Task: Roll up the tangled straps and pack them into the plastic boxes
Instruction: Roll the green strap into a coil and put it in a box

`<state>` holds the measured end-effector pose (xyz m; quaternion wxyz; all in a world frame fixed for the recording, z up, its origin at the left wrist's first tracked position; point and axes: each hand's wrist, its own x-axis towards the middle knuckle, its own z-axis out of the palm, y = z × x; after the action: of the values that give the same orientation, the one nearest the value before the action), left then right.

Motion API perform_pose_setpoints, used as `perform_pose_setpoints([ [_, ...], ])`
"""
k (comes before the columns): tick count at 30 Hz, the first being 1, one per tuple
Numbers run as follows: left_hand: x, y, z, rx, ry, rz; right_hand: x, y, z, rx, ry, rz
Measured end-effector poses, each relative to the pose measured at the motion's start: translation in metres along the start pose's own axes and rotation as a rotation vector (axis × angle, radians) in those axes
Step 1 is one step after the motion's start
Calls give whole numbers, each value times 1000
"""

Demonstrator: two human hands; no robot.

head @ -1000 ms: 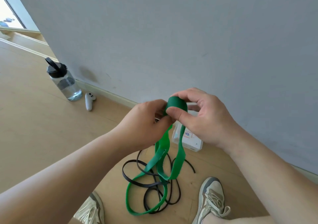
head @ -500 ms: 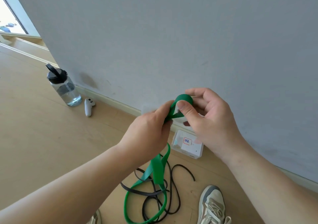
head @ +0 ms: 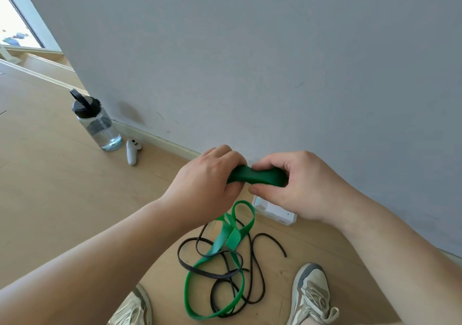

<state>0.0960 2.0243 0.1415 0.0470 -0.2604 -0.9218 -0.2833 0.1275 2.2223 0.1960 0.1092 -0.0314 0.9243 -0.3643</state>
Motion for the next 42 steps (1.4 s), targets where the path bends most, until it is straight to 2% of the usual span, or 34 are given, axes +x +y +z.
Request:
perform_pose_setpoints([
  [3, 1, 3, 1, -109, -57, -50, 0, 1, 1, 19, 28, -56],
  [6, 0, -1, 4, -144, -221, -82, -3, 3, -1, -51, 84, -144],
  [8, -1, -3, 2, -160, -310, -123, -4, 9, -8, -133, 76, -134],
  [10, -2, -2, -3, -301, -292, -194, -3, 20, -16, -174, -23, -26],
  [13, 0, 6, -11, -563, -166, -284, -5, 31, -21, -156, -174, 99],
  [20, -1, 24, -15, -686, -68, -261, -6, 18, -7, 119, -101, -86],
  [24, 3, 16, -19, -734, -111, -239, -7, 15, -9, 285, 7, -110],
  [26, 4, 9, -17, -677, -246, -226, -6, 17, -9, 284, 16, -125],
  [29, -4, 1, -2, -284, -453, -188, -6, 19, -8, 230, -6, -115],
  [31, -8, 1, 5, -189, -524, -214, -7, 19, -10, 190, 1, -111],
  [33, -7, -2, 5, -297, -491, -266, -7, 24, -17, 121, 33, -89],
  [36, 1, -3, -9, -546, -274, -329, -7, 38, -32, 21, 52, -12],
  [38, 4, 4, -21, -726, -152, -322, -10, 43, -35, 0, 6, 34],
  [42, 1, 19, -28, -795, -63, -290, -12, 39, -25, -13, -89, 76],
])
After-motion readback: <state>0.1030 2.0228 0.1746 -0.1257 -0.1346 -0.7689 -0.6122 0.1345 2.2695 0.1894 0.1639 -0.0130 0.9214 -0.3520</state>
